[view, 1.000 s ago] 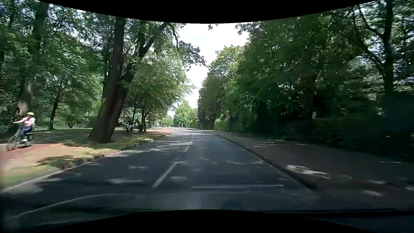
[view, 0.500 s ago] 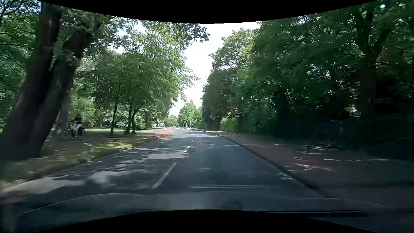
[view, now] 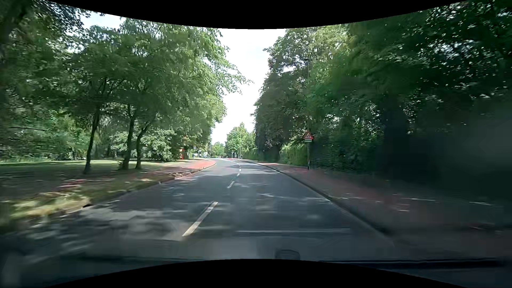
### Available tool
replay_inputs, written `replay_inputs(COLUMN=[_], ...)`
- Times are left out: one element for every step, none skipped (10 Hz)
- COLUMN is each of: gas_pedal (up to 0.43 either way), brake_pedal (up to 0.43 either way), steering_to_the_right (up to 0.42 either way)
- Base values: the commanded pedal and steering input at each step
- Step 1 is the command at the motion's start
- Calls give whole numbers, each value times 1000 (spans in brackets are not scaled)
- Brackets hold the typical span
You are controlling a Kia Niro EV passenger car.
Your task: Follow the waypoints while adhering to traffic rules and regulations
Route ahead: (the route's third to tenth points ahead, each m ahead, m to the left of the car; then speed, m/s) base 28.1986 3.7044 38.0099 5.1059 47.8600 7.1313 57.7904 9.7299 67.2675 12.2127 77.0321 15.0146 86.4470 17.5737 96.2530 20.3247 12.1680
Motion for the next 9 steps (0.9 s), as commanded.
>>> replay_inputs(gas_pedal=[157, 169, 169, 169, 169, 169, 169, 169, 169], brake_pedal=[18, 18, 18, 18, 18, 18, 18, 18, 18], steering_to_the_right=[-21, -22, -23, -23, -23, -23, -23, -23, -23])
